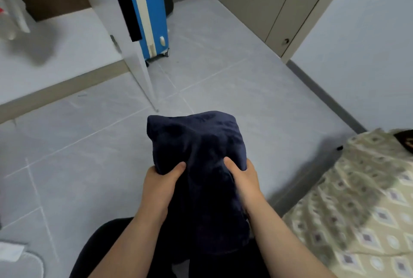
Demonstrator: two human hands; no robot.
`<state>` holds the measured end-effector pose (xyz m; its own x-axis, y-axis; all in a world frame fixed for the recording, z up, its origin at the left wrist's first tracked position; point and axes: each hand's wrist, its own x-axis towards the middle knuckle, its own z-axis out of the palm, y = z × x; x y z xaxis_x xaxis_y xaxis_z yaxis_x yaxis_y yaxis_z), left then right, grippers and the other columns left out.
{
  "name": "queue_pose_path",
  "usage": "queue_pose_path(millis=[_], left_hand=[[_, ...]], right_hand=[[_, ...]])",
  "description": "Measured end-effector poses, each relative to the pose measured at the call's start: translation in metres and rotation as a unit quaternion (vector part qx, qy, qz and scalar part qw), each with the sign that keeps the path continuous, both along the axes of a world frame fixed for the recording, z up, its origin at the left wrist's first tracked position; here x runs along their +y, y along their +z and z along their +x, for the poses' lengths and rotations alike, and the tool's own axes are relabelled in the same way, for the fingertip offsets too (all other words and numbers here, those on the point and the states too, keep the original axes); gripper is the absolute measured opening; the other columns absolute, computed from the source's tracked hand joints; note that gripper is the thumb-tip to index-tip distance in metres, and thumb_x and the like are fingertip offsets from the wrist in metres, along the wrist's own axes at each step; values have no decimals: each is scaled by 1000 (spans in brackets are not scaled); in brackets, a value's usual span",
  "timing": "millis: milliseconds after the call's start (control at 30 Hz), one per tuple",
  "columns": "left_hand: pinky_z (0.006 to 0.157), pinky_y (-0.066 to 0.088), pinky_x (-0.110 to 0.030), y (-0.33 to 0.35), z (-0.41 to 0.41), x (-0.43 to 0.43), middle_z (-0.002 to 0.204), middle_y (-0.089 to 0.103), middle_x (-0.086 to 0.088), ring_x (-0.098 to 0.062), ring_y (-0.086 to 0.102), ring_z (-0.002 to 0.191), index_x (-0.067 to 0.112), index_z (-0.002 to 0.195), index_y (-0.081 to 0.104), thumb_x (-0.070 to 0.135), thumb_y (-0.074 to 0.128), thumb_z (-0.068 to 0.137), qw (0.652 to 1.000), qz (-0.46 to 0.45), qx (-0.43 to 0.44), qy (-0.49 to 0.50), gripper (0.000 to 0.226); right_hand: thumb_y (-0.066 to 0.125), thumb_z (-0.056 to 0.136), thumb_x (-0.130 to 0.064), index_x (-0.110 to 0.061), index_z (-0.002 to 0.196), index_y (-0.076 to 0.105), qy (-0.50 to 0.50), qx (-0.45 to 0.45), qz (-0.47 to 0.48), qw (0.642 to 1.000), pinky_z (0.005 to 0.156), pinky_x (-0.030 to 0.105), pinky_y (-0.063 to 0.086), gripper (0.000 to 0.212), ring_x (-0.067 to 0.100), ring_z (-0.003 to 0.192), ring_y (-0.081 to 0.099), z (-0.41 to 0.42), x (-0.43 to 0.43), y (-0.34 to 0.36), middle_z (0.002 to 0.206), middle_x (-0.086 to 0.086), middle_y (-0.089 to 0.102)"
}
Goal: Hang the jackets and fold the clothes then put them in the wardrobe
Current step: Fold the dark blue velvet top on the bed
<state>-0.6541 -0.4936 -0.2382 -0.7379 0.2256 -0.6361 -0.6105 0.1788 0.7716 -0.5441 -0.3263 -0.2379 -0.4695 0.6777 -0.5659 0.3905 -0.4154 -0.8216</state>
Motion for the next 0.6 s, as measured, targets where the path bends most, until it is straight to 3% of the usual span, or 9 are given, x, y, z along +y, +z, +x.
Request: queue_pose_path(millis=[100, 233, 433, 600], left_hand=[[58, 57, -22, 12, -41, 4, 87, 76, 10, -9, 74, 75, 29, 100, 64, 40, 83, 74, 1000, 6, -17, 9, 33], [75, 58, -36, 64, -99, -15, 96, 77, -2, -22, 75, 86, 18, 109, 66, 31, 79, 81, 999, 12, -49, -1, 33], [63, 59, -25, 201, -157, -62, 100, 77, -1, -21, 75, 89, 18, 111, 67, 25, 74, 85, 998, 31, -36, 33, 27], [68, 59, -30, 352, -189, -116, 99, 77, -2, -22, 75, 89, 16, 112, 67, 29, 73, 85, 995, 37, -2, 92, 31]], right_hand=[[76, 84, -31, -32, 110, 64, 26, -5, 5, 1000, 66, 20, 56, 29, 5, 84, 72, -39, 14, 19, 96, -14, 75], [77, 84, -30, -28, 112, 66, 99, -22, -4, 995, 74, 30, 59, 30, 13, 89, 74, -90, 28, 83, 100, -7, 76], [78, 77, -34, -26, 114, 66, 193, -1, -31, 981, 68, 29, 59, 39, 20, 91, 75, -165, 29, 220, 102, -2, 77], [76, 83, -32, -27, 116, 65, 265, 26, -22, 964, 77, 34, 59, 35, 17, 93, 74, -230, -18, 361, 104, -5, 76]])
